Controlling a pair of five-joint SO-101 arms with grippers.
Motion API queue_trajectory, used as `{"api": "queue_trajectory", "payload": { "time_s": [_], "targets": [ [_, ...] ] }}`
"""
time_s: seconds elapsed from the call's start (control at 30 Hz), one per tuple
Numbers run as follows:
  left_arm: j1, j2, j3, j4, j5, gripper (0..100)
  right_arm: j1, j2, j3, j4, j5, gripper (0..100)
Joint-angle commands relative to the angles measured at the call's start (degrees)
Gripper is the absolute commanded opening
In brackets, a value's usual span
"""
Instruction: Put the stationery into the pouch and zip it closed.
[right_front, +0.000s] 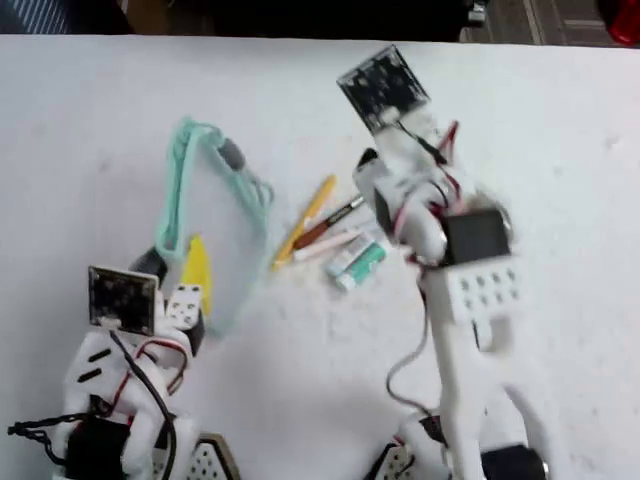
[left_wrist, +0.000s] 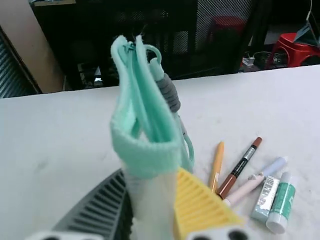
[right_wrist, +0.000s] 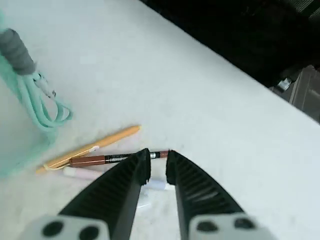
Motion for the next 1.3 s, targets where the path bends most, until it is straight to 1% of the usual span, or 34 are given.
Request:
{"api": "queue_trajectory", "payload": {
  "time_s": [0.0,0.13,0.2,0.27,0.33,0.5,0.53,0.63,0.73,0.93,1.17,1.27],
  "targets": [
    [-2.2,0.2,-0.4,-2.3,1.2,2,-0.4,7.8,-1.5,-3.3,-5.1,4.7],
    [-2.2,0.2,-0.3,-2.0,1.3,2,-0.7,17.5,-1.7,-8.6,-10.6,5.0],
    [-2.2,0.2,-0.3,-1.9,1.3,2,-0.7,21.1,-1.9,-11.9,-14.3,5.3],
    [-2.0,0.2,-0.3,-1.8,1.3,2,-0.8,24.4,-3.7,-13.1,-18.0,5.3],
    [-2.0,0.2,-0.3,-1.8,1.3,2,-2.2,27.6,-6.4,-13.0,-20.0,6.7],
    [-2.0,0.2,-0.3,-1.8,1.4,2,-6.6,37.1,-14.2,-9.5,-21.2,16.3],
    [-2.0,0.2,-0.3,-1.8,1.4,2,-7.3,39.4,-15.8,-9.5,-22.3,17.7],
    [-1.8,0.2,0.1,-1.8,1.4,2,-7.7,46.5,-21.4,-9.4,-29.5,20.1],
    [-1.7,0.2,1.1,-2.2,1.4,2,-6.9,53.1,-27.8,-7.3,-33.6,20.4],
    [-1.6,0.2,1.3,-2.3,1.4,2,-6.4,65.3,-42.0,-0.7,-37.8,20.4],
    [-1.6,0.2,1.4,-2.3,1.4,2,-5.8,78.8,-55.6,-0.4,-37.7,20.2],
    [-1.6,0.2,1.4,-2.3,1.4,2,-5.4,82.7,-60.0,2.8,-37.7,20.0]
  ]
}}
